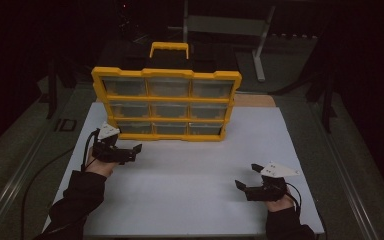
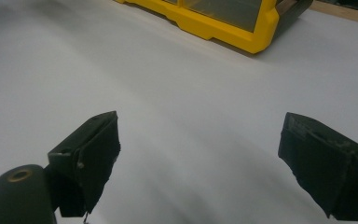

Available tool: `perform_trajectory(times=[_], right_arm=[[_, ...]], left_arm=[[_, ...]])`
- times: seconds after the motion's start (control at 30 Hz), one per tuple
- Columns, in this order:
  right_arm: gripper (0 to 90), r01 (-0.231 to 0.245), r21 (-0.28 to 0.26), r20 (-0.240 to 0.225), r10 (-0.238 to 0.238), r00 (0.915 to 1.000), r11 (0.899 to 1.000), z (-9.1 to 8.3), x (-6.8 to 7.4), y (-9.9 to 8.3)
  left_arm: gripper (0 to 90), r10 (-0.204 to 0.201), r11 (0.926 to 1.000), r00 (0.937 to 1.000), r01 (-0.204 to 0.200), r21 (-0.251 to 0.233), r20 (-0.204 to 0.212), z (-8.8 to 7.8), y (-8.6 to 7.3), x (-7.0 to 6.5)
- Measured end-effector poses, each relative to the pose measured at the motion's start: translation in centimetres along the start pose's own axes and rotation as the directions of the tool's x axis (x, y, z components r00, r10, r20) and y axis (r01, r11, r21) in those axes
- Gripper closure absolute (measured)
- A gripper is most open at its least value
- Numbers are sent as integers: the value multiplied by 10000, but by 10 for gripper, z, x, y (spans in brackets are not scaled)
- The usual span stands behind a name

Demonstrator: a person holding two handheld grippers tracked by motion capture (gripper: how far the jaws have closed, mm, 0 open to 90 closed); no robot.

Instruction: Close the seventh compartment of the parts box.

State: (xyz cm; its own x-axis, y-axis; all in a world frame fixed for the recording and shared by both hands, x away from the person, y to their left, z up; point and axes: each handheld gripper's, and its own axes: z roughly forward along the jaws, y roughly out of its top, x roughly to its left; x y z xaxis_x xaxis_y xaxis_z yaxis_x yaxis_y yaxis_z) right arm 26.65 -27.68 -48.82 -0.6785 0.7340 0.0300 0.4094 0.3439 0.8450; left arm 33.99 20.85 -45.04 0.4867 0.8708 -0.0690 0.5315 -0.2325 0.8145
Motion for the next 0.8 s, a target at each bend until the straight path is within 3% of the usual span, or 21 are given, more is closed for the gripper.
perform_trajectory(times=[0.3, 0.8], right_arm=[[124, -2, -60, -33, 2, 10000, 10000, -1, 0, 1], [124, 21, -56, -9, -21, 10000, 10000, -1, 1, 1]], left_arm=[[0, 73, 9991, 9998, -65, -416, 178, -22, -2, -4], [0, 152, 9942, 9993, -116, -1068, 332, -61, -20, -9]])
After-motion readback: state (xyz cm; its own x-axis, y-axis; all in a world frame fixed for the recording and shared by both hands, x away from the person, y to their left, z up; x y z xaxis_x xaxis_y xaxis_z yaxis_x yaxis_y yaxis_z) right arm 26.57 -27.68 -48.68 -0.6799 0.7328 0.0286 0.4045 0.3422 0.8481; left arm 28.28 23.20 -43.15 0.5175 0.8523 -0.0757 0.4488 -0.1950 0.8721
